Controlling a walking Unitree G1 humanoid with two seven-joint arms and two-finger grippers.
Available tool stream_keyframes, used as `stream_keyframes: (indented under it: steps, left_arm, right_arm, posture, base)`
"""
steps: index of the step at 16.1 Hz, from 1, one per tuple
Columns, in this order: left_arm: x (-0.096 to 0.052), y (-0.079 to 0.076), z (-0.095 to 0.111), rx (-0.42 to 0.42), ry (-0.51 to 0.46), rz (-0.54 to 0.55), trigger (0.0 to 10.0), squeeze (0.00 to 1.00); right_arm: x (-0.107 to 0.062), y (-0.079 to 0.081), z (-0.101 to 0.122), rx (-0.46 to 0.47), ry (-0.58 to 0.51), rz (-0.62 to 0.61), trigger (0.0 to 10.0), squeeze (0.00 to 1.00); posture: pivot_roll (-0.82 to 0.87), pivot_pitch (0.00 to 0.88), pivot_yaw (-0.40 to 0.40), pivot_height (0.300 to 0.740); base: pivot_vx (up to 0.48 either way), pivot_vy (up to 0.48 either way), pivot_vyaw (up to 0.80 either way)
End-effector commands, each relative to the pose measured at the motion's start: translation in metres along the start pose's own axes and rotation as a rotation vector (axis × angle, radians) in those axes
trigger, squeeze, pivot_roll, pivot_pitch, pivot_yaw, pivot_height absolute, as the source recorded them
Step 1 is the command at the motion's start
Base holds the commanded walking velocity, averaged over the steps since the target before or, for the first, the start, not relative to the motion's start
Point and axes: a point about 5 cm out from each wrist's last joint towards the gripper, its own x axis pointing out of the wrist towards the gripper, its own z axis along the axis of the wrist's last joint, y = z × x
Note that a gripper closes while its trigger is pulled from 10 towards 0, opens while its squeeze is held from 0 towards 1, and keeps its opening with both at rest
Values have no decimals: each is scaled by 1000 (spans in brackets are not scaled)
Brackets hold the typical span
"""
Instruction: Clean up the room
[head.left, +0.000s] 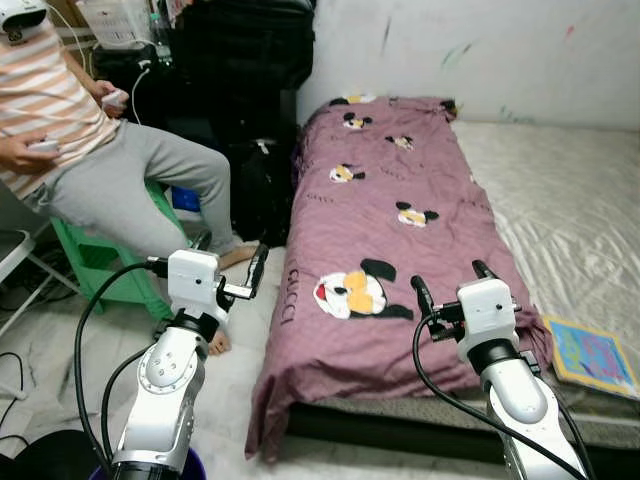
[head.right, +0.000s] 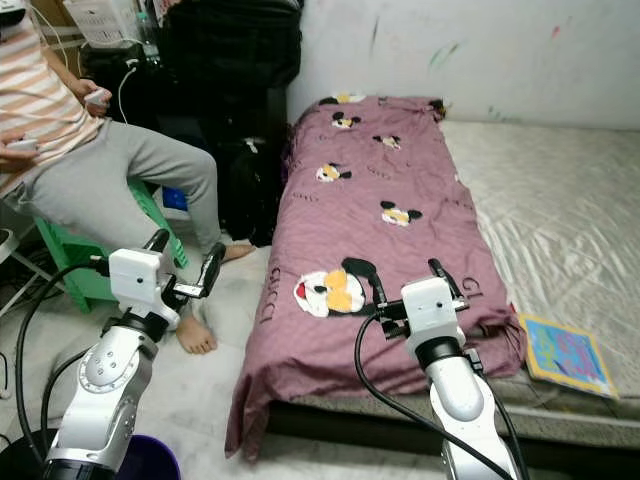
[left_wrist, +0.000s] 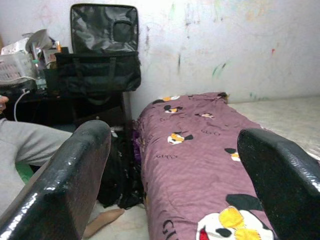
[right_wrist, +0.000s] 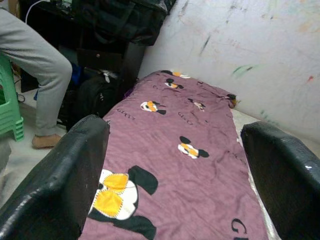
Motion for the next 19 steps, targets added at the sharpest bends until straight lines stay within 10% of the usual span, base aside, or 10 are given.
stream_keyframes:
  steps: [1,9,19]
  left_arm:
    - [0,1,4,6,-19,-7,10000,0]
    - [1,2,2,1,-1,5,10000,0]
    - [4,2,0,31,21,51,10000,0]
  right_arm:
    - [2,-1,1,5,-2,-1,10000,0]
    - [3,-1,-1,7,1,-7,10000,0]
    - [3,-1,-2,10,3,-9,10000,0]
  posture:
    - [-77,0,-3,740]
    - [-78,0,-3,740]
    - [-77,0,-4,740]
  base:
    - [360,0,0]
    - [431,0,0]
    - [0,-88,0]
